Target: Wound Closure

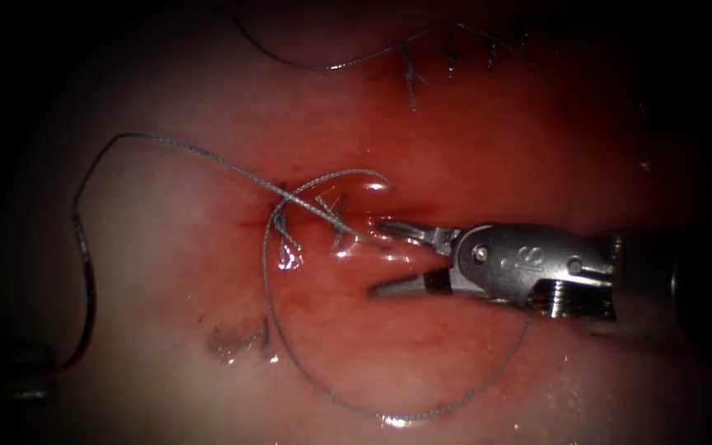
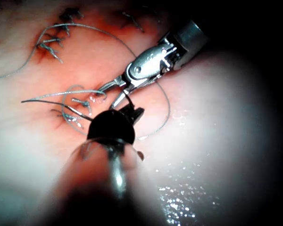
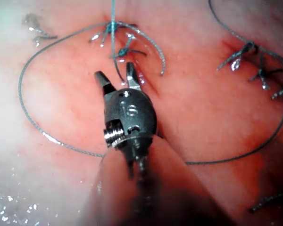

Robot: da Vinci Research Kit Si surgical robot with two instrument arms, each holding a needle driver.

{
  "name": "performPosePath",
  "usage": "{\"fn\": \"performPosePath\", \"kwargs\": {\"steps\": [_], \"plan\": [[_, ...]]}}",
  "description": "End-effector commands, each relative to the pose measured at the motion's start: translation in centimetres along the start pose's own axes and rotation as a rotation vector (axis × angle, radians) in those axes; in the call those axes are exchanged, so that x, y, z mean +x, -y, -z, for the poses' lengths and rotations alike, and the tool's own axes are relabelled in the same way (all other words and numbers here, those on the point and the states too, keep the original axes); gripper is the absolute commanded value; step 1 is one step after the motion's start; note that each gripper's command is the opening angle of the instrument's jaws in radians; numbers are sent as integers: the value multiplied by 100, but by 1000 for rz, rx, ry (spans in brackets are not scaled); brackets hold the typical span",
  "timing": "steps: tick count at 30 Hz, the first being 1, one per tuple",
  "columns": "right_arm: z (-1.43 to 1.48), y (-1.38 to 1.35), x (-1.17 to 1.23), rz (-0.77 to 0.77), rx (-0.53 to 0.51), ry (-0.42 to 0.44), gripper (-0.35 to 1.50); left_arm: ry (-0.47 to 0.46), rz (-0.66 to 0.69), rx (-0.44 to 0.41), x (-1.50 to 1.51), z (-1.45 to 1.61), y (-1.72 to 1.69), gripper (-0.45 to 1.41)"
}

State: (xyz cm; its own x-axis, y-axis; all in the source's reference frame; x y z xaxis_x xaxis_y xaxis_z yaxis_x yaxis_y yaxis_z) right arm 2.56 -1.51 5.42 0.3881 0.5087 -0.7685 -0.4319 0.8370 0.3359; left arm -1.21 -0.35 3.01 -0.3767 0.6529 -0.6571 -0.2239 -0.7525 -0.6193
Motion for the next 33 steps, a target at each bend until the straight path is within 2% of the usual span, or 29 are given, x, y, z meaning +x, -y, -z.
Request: {"fn": "performPosePath", "kwargs": {"steps": [1,2,6,9,12,14,17,23,27,30,33], "plan": [[-13,3,-4,4,2,9,-23,1,-4,1,-2,-7,0,-40],[-15,3,-5,5,1,14,-35,2,-3,2,-2,-7,0,-40],[-13,7,-11,25,-41,111,-35,3,-1,3,-2,-6,1,-40],[-2,12,-14,5,-53,132,-35,4,-1,5,-3,-6,3,-42],[13,26,-17,-37,-15,184,-35,4,-4,6,-8,-7,7,-42],[20,37,-12,-44,7,181,-35,4,-6,8,-10,-8,8,-42],[31,56,6,-56,32,185,-35,4,-7,9,-12,-9,12,-42],[51,103,56,-108,97,133,-35,7,-6,11,-15,-5,17,-42],[47,148,89,-115,138,111,-35,10,-4,17,-16,-4,17,-42],[40,179,105,-110,164,105,-35,11,-2,20,-16,-4,16,-42],[37,197,116,-105,176,99,-35,12,-2,21,-16,-2,15,-40]]}}
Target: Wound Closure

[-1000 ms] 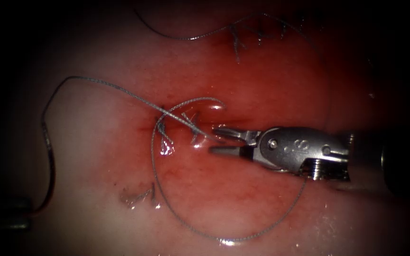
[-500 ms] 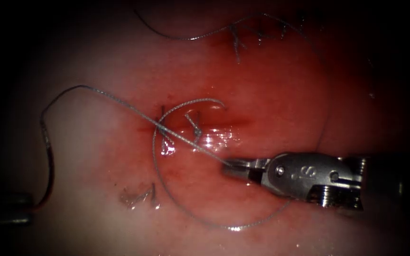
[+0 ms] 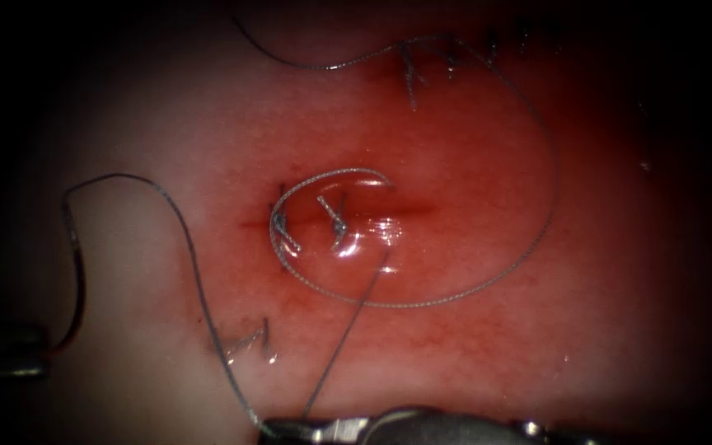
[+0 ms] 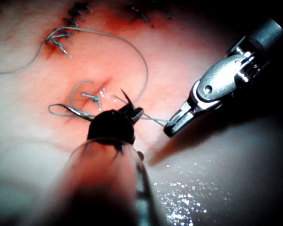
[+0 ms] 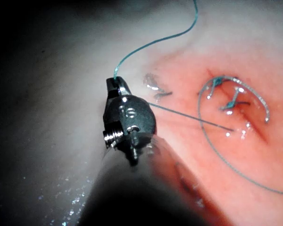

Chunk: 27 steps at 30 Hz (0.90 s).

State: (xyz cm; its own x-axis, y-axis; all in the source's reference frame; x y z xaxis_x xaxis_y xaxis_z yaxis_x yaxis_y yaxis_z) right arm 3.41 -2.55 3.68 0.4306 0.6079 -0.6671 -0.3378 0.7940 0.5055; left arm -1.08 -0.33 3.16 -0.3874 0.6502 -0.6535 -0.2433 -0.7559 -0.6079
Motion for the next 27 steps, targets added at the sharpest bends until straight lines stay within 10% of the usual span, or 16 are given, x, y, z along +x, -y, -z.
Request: {"fn": "performPosePath", "kwargs": {"steps": [1,4,7,10,21,27], "plan": [[-12,18,4,4,10,-3,-35,1,0,-1,-2,-7,1,-40],[-14,12,7,15,8,-27,-35,3,2,0,-3,-5,2,-40],[-10,-12,8,68,-2,-105,76,5,4,1,-3,-2,3,-40],[-1,-42,9,105,-36,-165,120,6,5,0,-3,2,5,-40],[39,-125,-21,196,-131,-134,111,88,-48,201,-24,23,50,-32],[20,-156,-45,284,-169,-74,68,85,-48,208,-31,12,54,-32]]}}
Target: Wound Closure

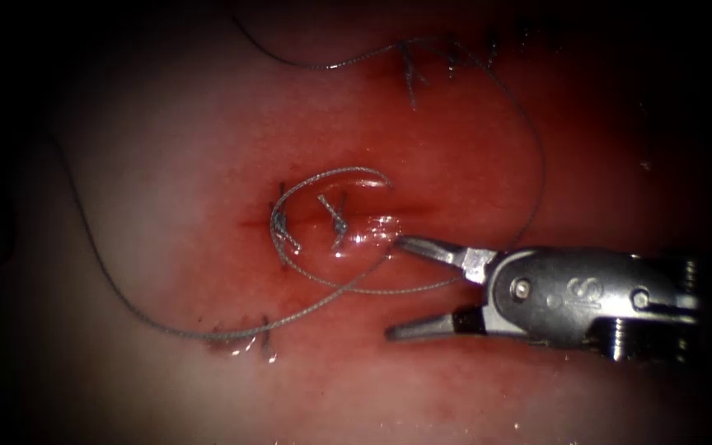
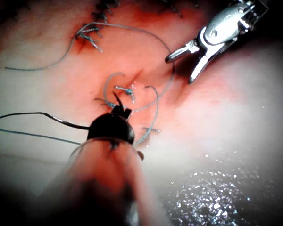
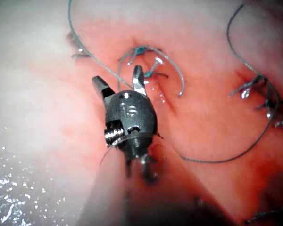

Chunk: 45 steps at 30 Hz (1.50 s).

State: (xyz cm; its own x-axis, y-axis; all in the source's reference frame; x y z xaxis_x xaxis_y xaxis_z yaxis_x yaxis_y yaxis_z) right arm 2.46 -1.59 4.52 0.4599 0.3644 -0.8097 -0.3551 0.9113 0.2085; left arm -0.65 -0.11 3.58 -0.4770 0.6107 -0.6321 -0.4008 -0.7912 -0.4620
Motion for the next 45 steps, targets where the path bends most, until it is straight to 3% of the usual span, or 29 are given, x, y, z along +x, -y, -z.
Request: {"fn": "performPosePath", "kwargs": {"steps": [1,4,8,18,19,20,21,22,26,33,39,45], "plan": [[-16,-5,-14,21,-6,19,68,-5,1,-7,0,-10,-1,-32],[-27,-17,-30,35,-23,29,61,-9,3,-15,0,-13,-4,-32],[-43,-26,-46,44,-54,37,68,-10,5,-19,0,-13,-4,-32],[-68,-11,-63,105,-50,105,69,-8,-4,-18,1,-13,-6,-32],[-68,-10,-64,112,-48,110,64,-8,-4,-17,1,-13,-6,-32],[-68,-10,-64,113,-46,112,46,-8,-4,-17,1,-13,-6,-32],[-66,-10,-64,114,-43,114,-13,-8,-3,-17,1,-13,-6,-32],[-65,-10,-65,115,-35,120,-35,-8,-3,-16,1,-13,-6,-32],[-55,-8,-63,115,-74,162,-35,-7,-3,-15,1,-13,-6,-33],[-30,23,-31,94,-7,193,-35,-5,-7,-12,0,-14,-4,-33],[-14,66,16,76,90,235,-35,-2,-24,-7,-1,-15,-2,-32],[-18,128,55,96,189,262,-35,-2,-32,0,-4,-20,1,-28]]}}
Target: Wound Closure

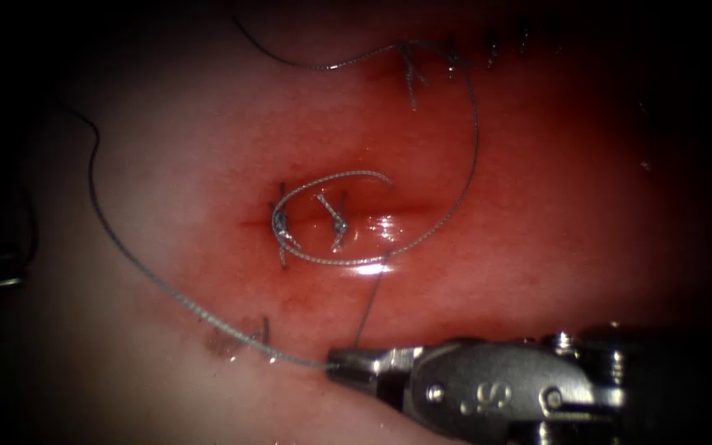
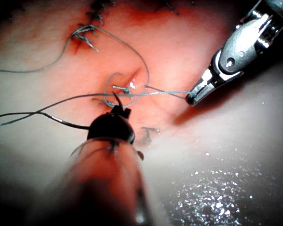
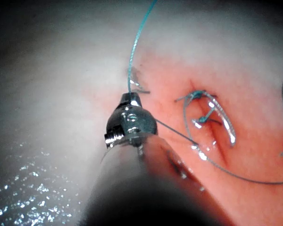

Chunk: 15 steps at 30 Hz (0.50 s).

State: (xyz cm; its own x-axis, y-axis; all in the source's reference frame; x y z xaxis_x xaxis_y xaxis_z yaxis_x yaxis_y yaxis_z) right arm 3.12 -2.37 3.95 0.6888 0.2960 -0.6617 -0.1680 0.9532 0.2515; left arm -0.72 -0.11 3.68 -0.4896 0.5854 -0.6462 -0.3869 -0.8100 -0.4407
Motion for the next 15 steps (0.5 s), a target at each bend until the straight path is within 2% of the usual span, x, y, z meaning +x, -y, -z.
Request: {"fn": "performPosePath", "kwargs": {"steps": [1,5,8,12,14,15], "plan": [[-14,31,21,14,22,0,-35,-2,-1,0,-2,-9,0,-28],[-27,64,40,28,50,1,-35,-2,-2,4,-5,-11,2,-28],[-40,81,46,31,84,0,-35,-2,-3,5,-5,-12,2,-32],[-48,80,48,32,113,-18,-32,-1,-10,4,-6,-11,3,-35],[-45,66,48,14,95,-65,52,-2,-11,3,-7,-11,4,-38],[-41,57,48,36,77,-105,84,-1,-18,2,-8,-10,5,-40]]}}
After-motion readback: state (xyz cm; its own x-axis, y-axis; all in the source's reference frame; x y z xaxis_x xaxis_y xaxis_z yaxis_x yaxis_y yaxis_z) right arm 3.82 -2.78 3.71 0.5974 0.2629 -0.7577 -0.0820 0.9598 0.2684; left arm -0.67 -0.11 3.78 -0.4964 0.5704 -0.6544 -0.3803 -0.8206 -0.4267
